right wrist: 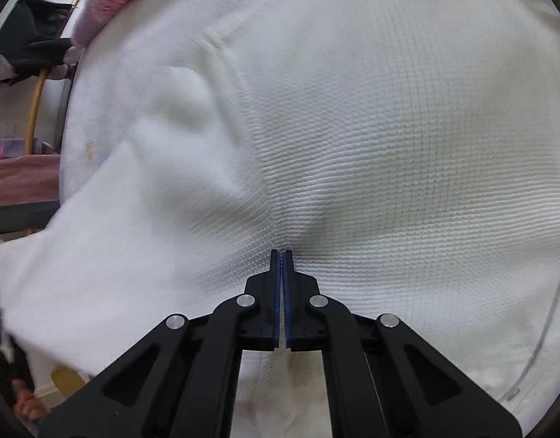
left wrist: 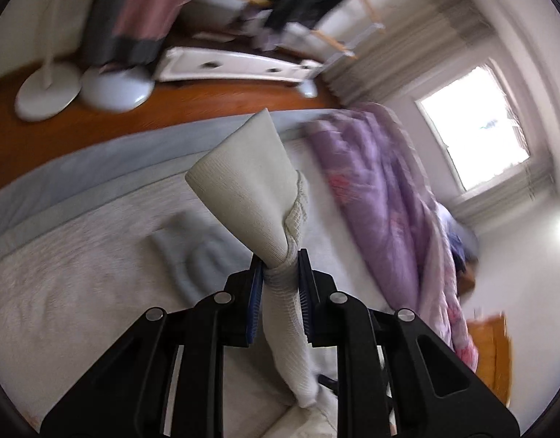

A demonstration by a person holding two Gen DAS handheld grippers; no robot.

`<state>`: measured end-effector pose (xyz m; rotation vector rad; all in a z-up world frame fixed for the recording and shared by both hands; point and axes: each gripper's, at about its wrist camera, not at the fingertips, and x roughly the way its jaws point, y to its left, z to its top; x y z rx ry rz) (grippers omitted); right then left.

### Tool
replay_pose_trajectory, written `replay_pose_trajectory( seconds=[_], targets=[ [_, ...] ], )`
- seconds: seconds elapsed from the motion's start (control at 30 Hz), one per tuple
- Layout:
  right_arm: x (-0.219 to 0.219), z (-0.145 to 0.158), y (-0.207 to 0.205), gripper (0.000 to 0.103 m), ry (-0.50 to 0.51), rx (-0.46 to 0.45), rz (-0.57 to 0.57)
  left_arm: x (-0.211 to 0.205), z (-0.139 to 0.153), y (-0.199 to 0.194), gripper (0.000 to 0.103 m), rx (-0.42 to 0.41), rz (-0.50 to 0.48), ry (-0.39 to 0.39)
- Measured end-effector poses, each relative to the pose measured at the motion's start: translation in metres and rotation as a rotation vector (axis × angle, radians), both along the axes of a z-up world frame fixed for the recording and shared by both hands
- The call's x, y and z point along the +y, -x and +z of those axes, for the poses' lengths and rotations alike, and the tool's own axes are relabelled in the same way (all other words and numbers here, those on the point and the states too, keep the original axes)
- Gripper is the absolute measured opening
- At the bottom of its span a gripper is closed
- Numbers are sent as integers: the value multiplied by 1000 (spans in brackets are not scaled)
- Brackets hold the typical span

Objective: Fold large clothes

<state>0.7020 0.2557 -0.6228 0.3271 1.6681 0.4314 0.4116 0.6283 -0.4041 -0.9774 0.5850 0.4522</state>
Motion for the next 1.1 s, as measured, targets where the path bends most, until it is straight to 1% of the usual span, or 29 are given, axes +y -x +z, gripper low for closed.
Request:
replay_pose_trajectory(
  seconds=[0.03,0.07,0.13,0.17,0.2,0.27,0.3,0.33,0.4,0.43,0.5,0.53,0.6,0.63,0.67,0.7,0.77,0.8,0.87,0.9,0.93,0.97,1.0,1.1],
  targets=[
    [-1,-2,-4,0,-13,25,-18,-11,10,-16,18,-10,-22,-22],
    [-1,-2,-5,0,-18,32,-11,-22,19,-25,18,-24,-45,-41],
    [-3,8,-9,0,-54,22,27,-51,39,-52,18,-69,-103,-67],
    [-9,15,-10,6,-80,14,29,-66,48,-66,18,-88,-135,-76],
    [-20,26,-10,7,-115,-9,28,-83,56,-83,18,-101,-166,-89],
    [-50,43,-6,7,-138,-55,24,-117,65,-110,18,-116,-229,-116],
    [-69,51,-4,7,-147,-74,18,-143,69,-130,18,-123,-278,-139],
    [-92,58,-2,7,-148,-92,8,-165,69,-148,18,-132,-311,-138],
    [-133,65,4,7,-120,-115,-9,-203,64,-180,18,-145,-375,-102],
    [-164,68,6,7,-96,-128,-27,-230,58,-200,18,-140,-417,-89],
    [-210,74,13,7,-46,-149,-60,-273,50,-224,18,-134,-477,-98],
    [-224,78,20,7,-28,-157,-77,-302,42,-240,18,-123,-517,-104],
    [-281,84,22,7,29,-182,-131,-343,23,-262,18,-106,-562,-65],
    [-305,85,25,7,50,-189,-161,-372,9,-273,18,-94,-585,-45],
    [-326,89,28,7,66,-194,-182,-394,-4,-283,18,-76,-606,-44],
    [-352,92,32,7,87,-202,-205,-411,-13,-289,18,-55,-623,-53],
    [-402,97,34,7,121,-220,-258,-451,-40,-305,18,-8,-653,-24],
    [-424,98,35,7,140,-227,-286,-469,-51,-310,18,11,-663,-25],
    [-460,102,37,7,175,-240,-327,-507,-84,-318,18,63,-696,-30],
    [-481,104,37,7,189,-247,-355,-518,-95,-320,18,85,-702,-23],
    [-504,107,37,7,193,-253,-390,-531,-114,-324,18,121,-717,2],
    [-521,109,37,7,196,-256,-417,-545,-130,-326,18,151,-732,7],
    [-535,109,36,7,208,-255,-446,-558,-144,-327,18,187,-744,3],
    [-579,110,32,7,231,-266,-525,-587,-172,-323,18,263,-779,-24]
  ],
)
